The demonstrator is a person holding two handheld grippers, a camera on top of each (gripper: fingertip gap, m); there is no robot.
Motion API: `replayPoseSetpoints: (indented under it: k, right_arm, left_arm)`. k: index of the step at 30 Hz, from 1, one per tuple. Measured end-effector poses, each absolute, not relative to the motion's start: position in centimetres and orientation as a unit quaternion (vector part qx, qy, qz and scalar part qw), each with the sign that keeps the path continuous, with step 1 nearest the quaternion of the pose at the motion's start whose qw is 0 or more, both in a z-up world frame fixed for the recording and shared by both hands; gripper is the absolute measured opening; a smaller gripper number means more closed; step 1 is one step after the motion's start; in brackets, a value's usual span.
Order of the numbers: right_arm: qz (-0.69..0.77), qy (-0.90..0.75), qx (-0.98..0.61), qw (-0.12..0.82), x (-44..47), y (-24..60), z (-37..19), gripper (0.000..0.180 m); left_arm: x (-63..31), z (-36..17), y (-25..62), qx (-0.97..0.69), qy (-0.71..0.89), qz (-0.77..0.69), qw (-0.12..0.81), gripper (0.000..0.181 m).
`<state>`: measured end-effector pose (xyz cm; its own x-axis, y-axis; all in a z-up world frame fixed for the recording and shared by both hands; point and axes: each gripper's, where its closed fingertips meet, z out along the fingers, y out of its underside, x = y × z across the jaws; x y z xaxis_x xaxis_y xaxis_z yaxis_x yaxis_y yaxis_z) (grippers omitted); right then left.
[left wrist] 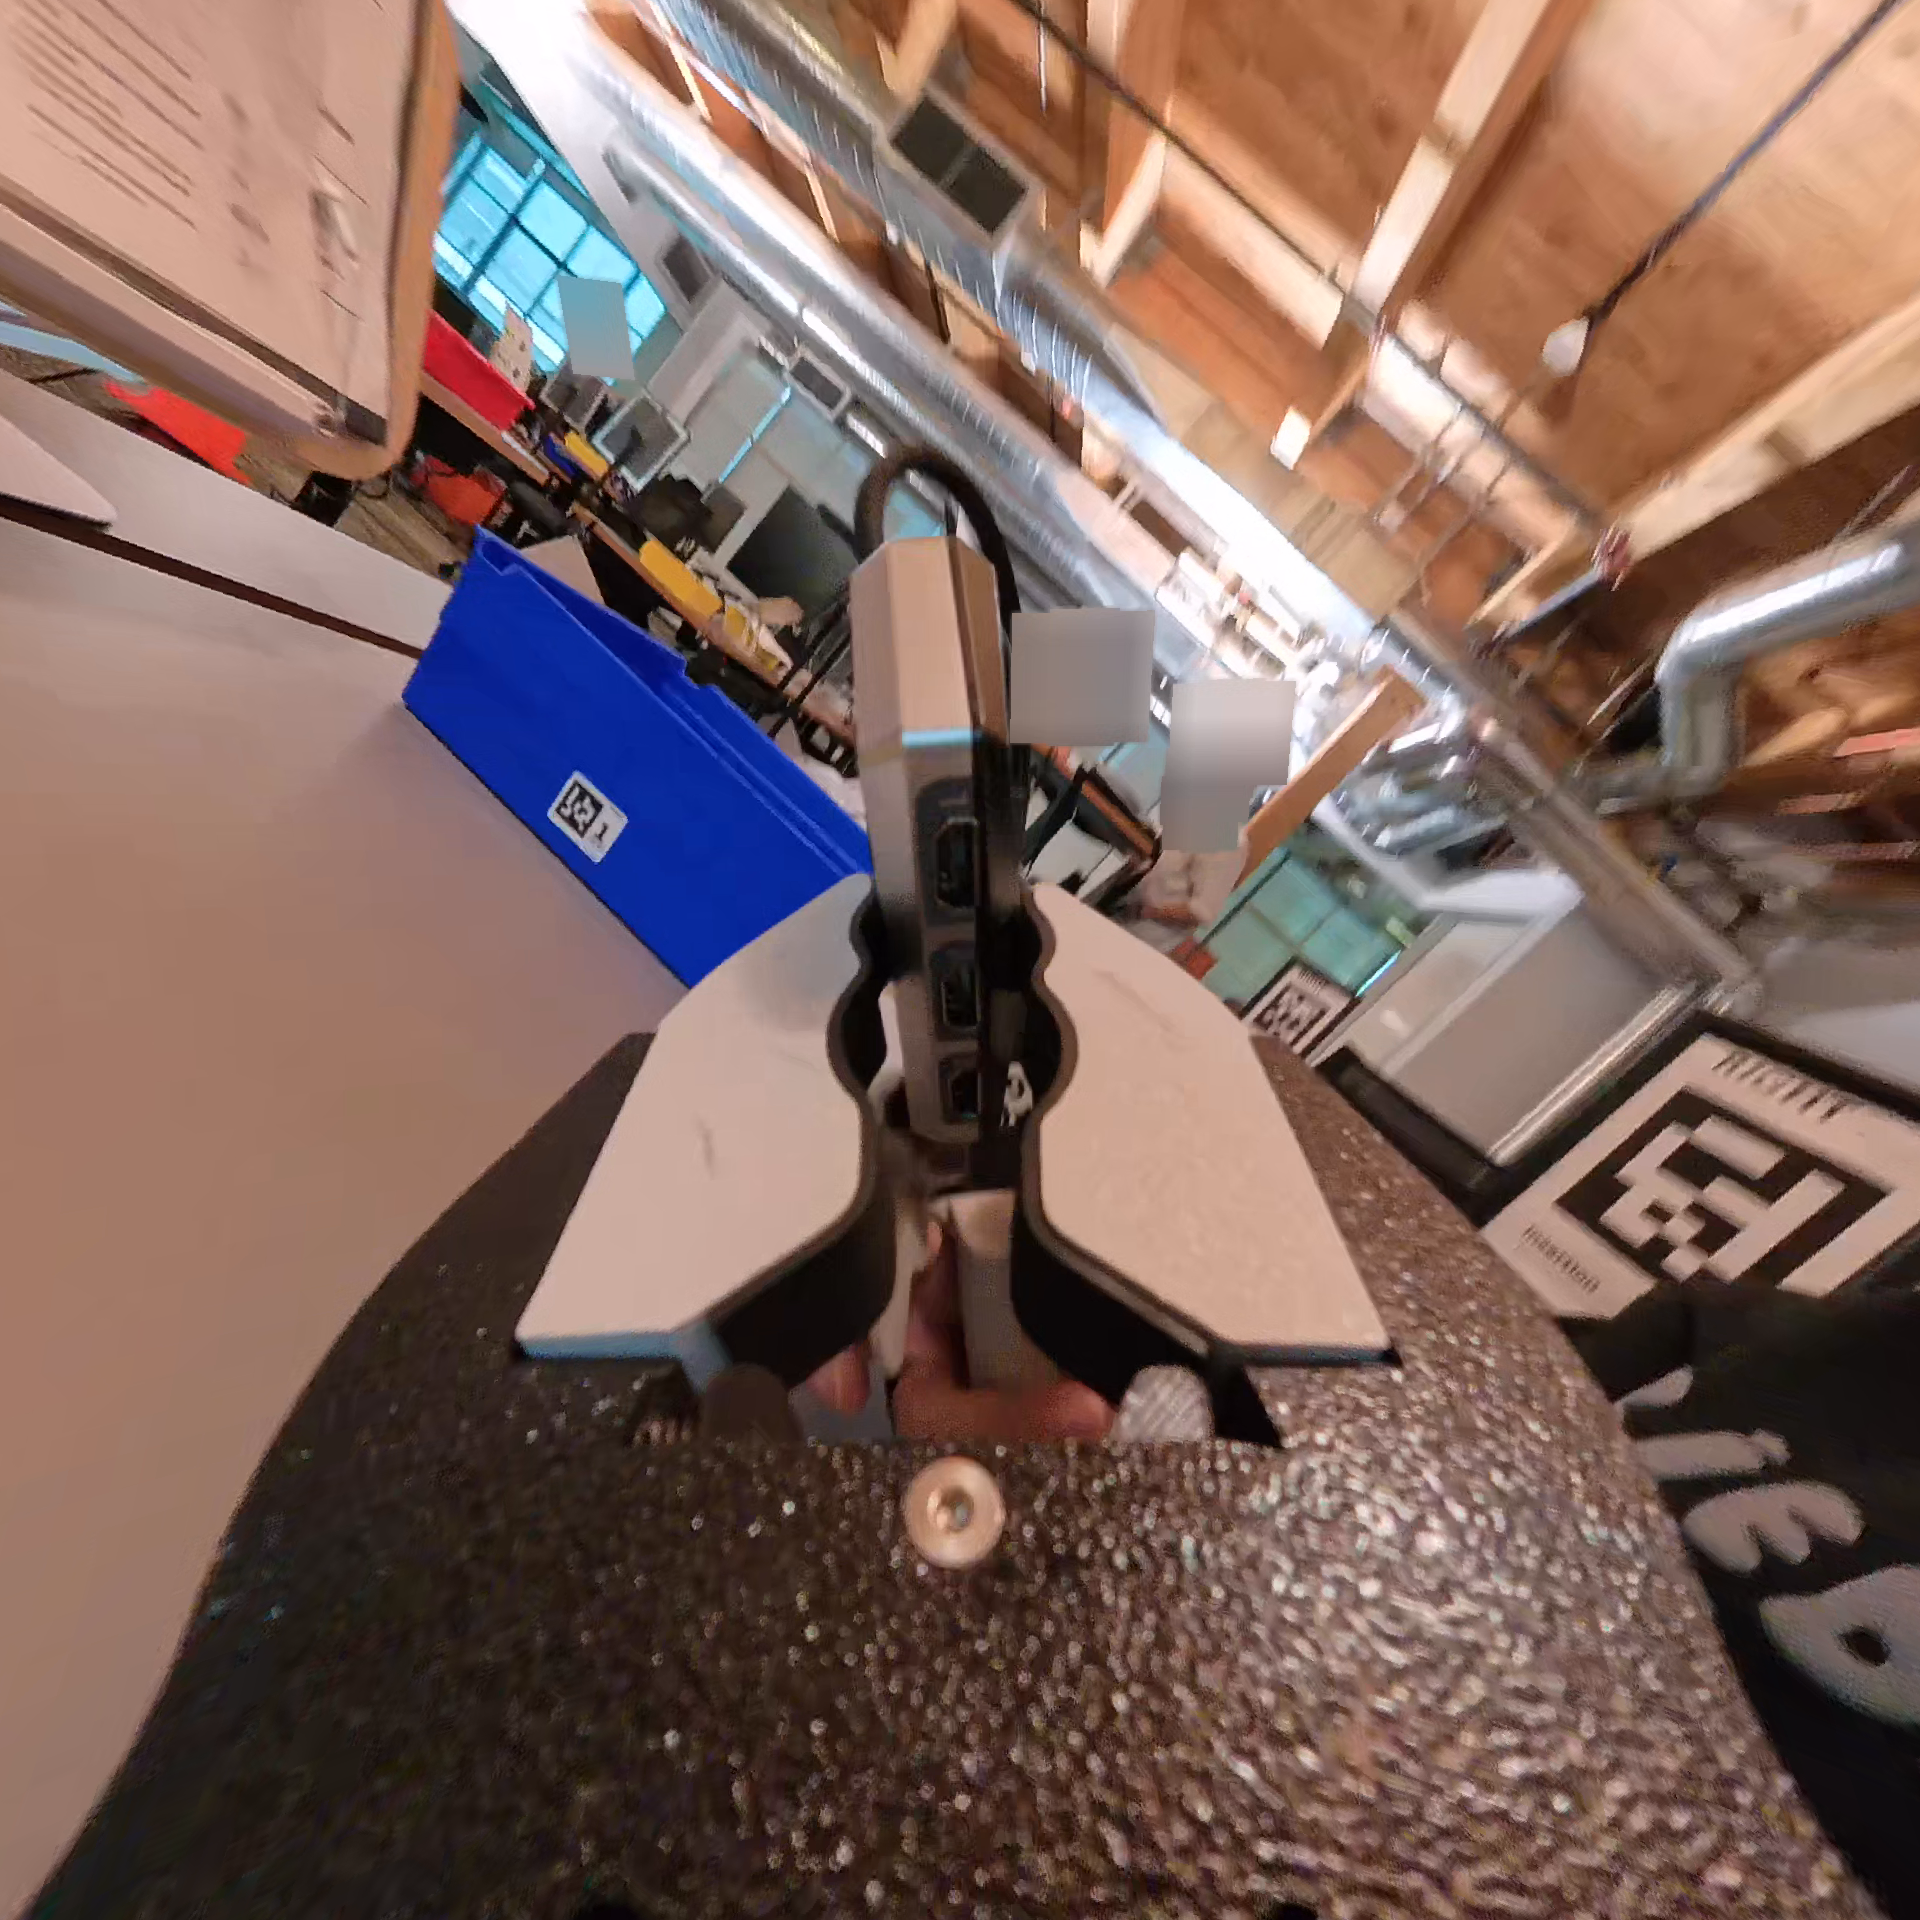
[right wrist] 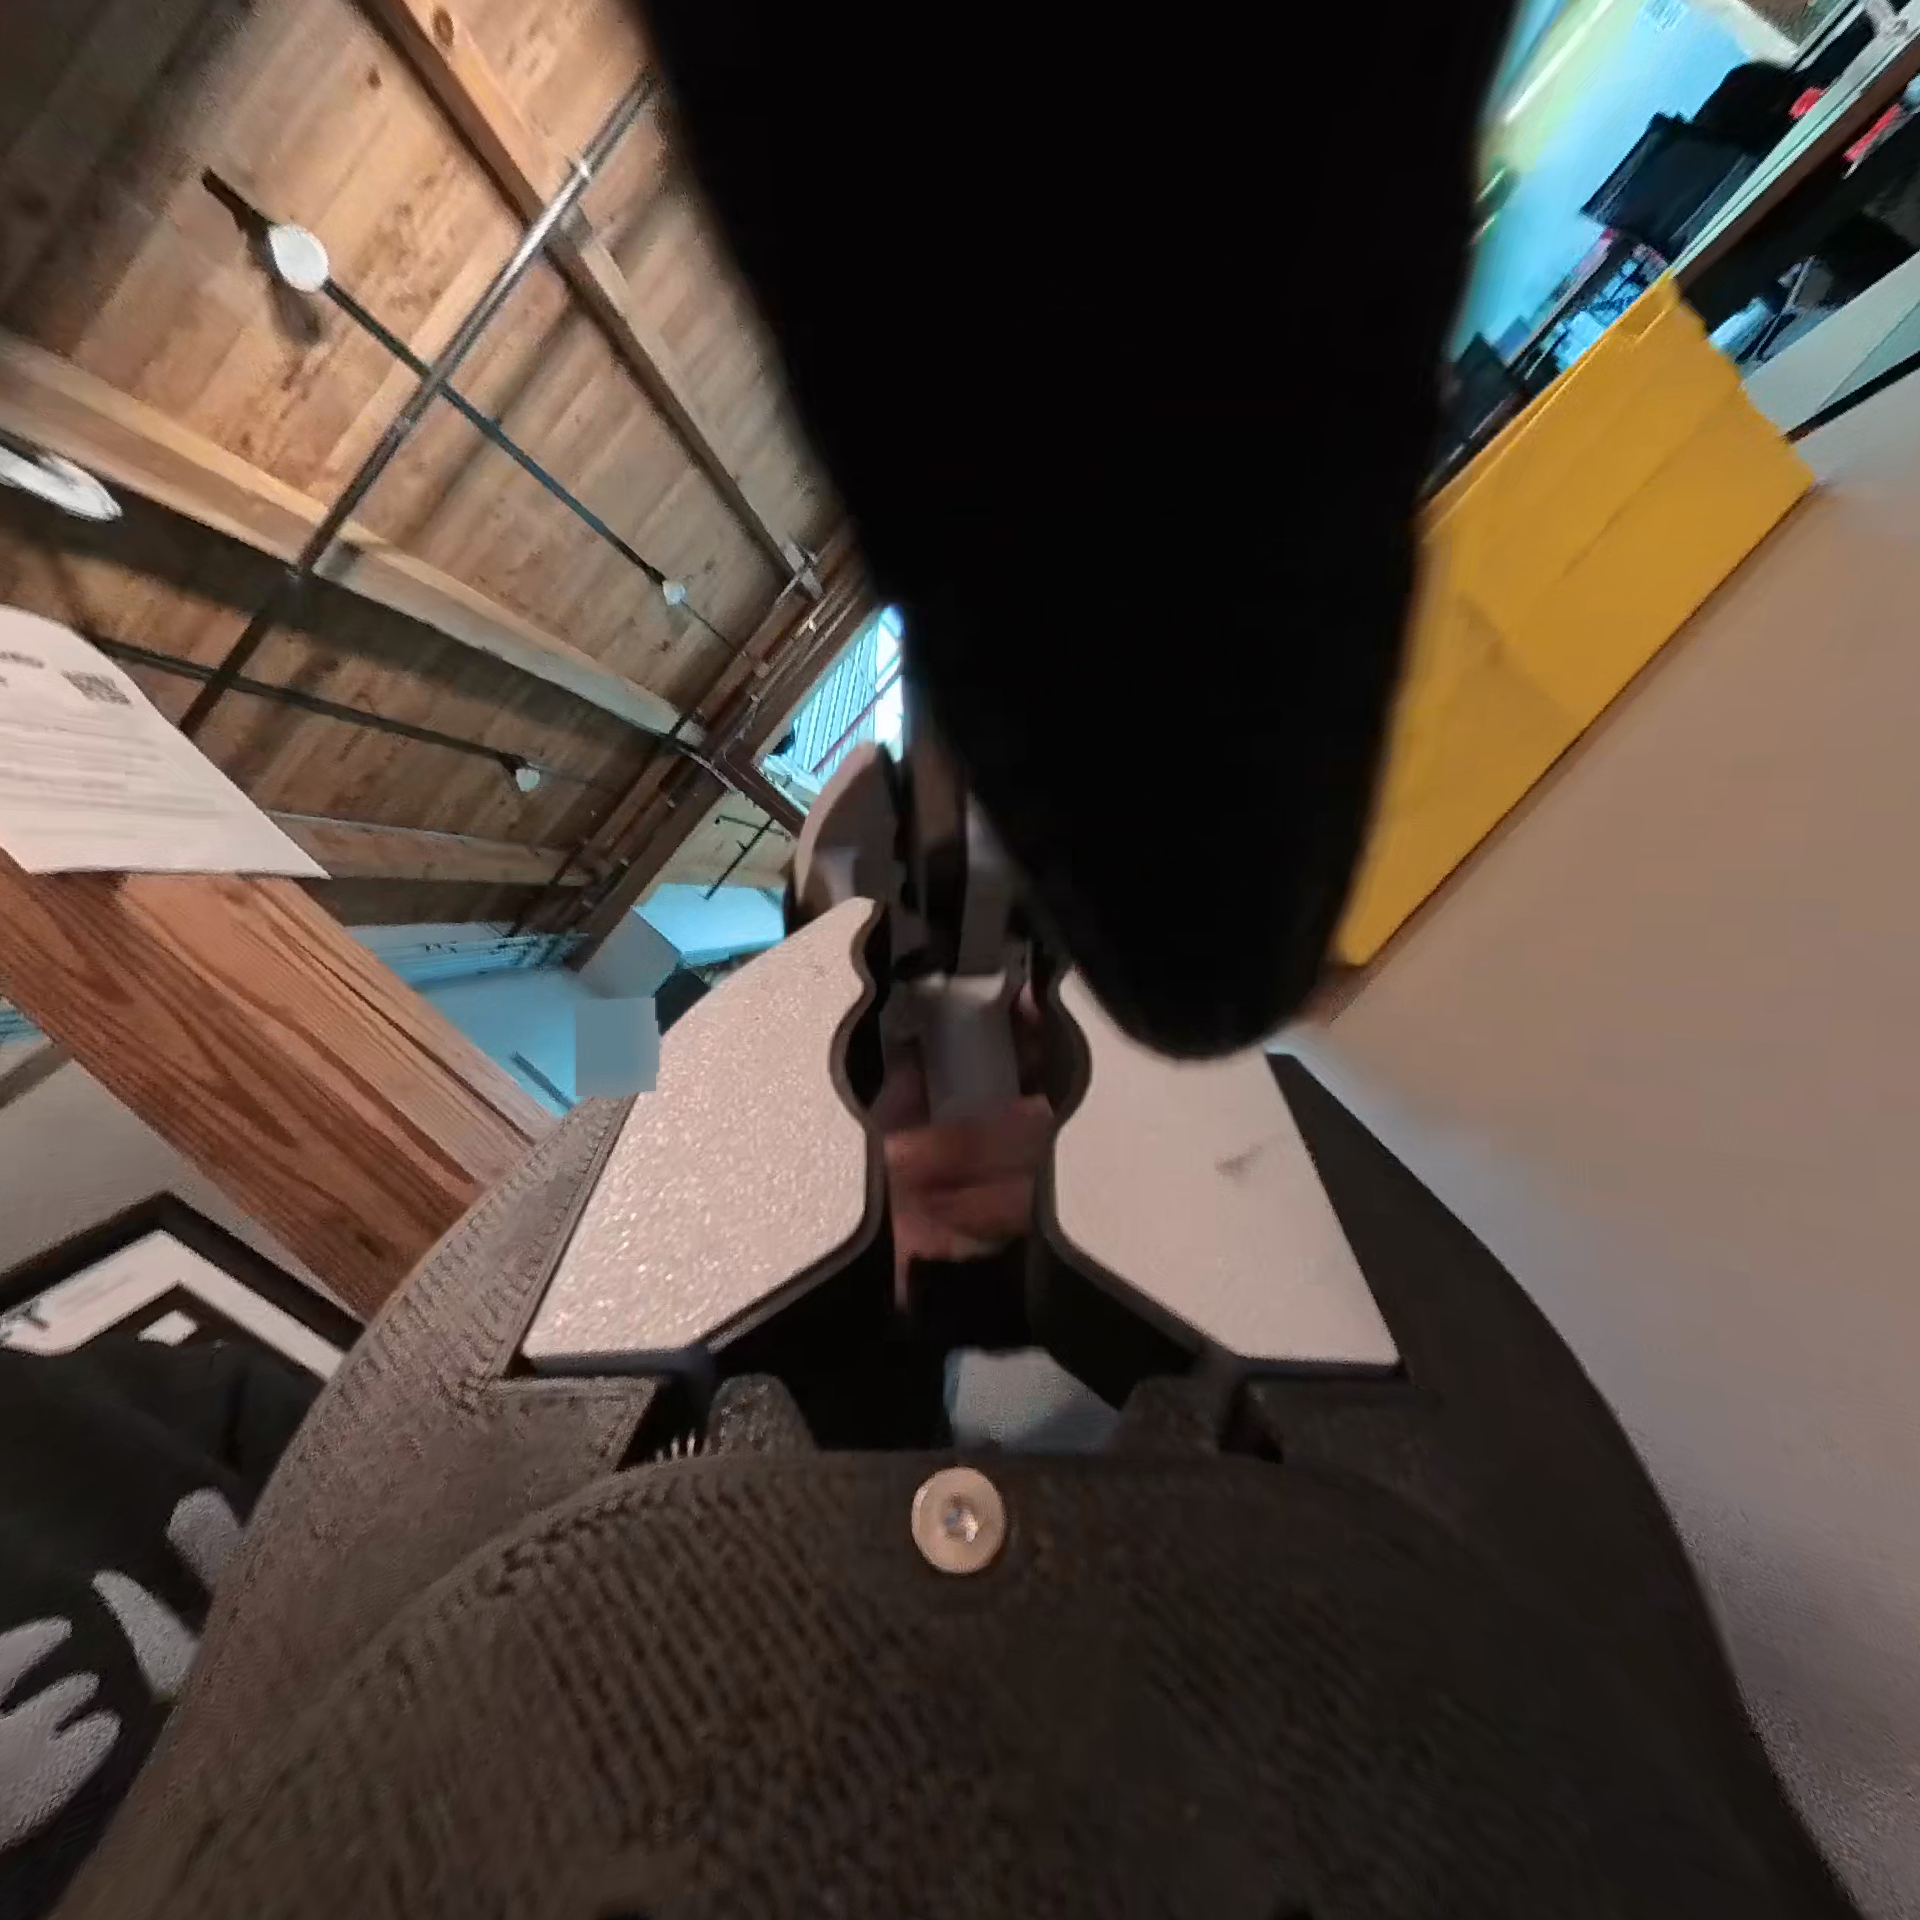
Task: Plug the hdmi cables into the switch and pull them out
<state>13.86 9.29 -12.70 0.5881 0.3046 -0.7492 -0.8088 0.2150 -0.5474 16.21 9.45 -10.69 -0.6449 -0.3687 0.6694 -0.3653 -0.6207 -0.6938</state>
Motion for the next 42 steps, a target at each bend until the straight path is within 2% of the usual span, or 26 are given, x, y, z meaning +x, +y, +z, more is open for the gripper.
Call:
replayPoseSetpoints:
  k: [3, 5, 7, 8, 11, 15, 16, 18, 22, 23, 25, 28, 33, 40, 42]
  right_arm:
    - [0.4, 0.238, -0.552, 0.692, 10.9, 10.2, -14.3, 0.051]
    - [0.45, 0.184, -0.591, 0.644, 6.9, 10.6, -14.9, 0.051]
    - [0.504, 0.125, -0.637, 0.57, 2.0, 10.6, -15.9, 0.071]
    - [0.537, 0.091, -0.645, 0.535, -0.2, 10.1, -16.0, 0.074]
    - [0.606, 0.009, -0.643, 0.468, -4.5, 7.8, -15.7, 0.063]
    - [0.552, -0.062, -0.725, 0.408, -5.8, 5.7, -18.2, 0.062]
    - [0.524, -0.079, -0.742, 0.41, -5.2, 5.7, -18.3, 0.062]
    - [0.42, -0.085, -0.769, 0.475, -1.9, 6.6, -17.3, 0.061]
    - [0.042, -0.073, -0.79, 0.608, 9.3, 6.4, -13.9, 0.063]
    - [-0.046, -0.083, -0.778, 0.621, 11.6, 5.6, -13.0, 0.065]
    - [-0.135, -0.101, -0.761, 0.626, 14.4, 4.2, -12.2, 0.06]
    - [-0.181, -0.12, -0.739, 0.638, 16.0, 2.9, -11.8, 0.062]
    - [-0.225, -0.198, -0.756, 0.581, 16.2, 2.0, -13.5, 0.06]
    - [-0.178, -0.263, -0.769, 0.554, 15.5, 2.0, -16.6, 0.043]
    - [-0.132, -0.292, -0.762, 0.563, 14.2, 2.0, -17.0, 0.031]
  left_arm:
    - [16.3, -10.5, 11.8, -0.445, 0.401, -0.801, -0.014, 0.022]
    - [16.4, -10.7, 12.9, -0.458, 0.386, -0.801, -0.013, 0.022]
    - [16.7, -11.1, 14.2, -0.481, 0.364, -0.797, -0.007, 0.022]
    - [16.8, -11.2, 14.8, -0.489, 0.354, -0.797, -0.005, 0.021]
    - [17.0, -11.6, 16.5, -0.513, 0.324, -0.795, 0.011, 0.022]
    - [16.8, -11.1, 17.7, -0.519, 0.305, -0.798, 0.03, 0.022]
    - [16.8, -11.2, 17.6, -0.52, 0.312, -0.795, 0.023, 0.022]
    - [16.8, -11.6, 17.0, -0.526, 0.328, -0.785, 0.008, 0.022]
    - [16.8, -13.0, 14.1, -0.533, 0.378, -0.755, -0.051, 0.022]
    - [16.7, -13.4, 13.1, -0.531, 0.397, -0.746, -0.069, 0.022]
    - [16.5, -14.2, 11.3, -0.527, 0.432, -0.725, -0.095, 0.022]
    - [15.7, -15.1, 8.8, -0.504, 0.479, -0.704, -0.146, 0.022]
    - [13.7, -16.2, 6.2, -0.446, 0.551, -0.673, -0.212, 0.022]
    - [12.0, -16.9, 5.2, -0.395, 0.572, -0.659, -0.287, 0.022]
    - [11.8, -16.9, 4.9, -0.389, 0.57, -0.659, -0.299, 0.022]
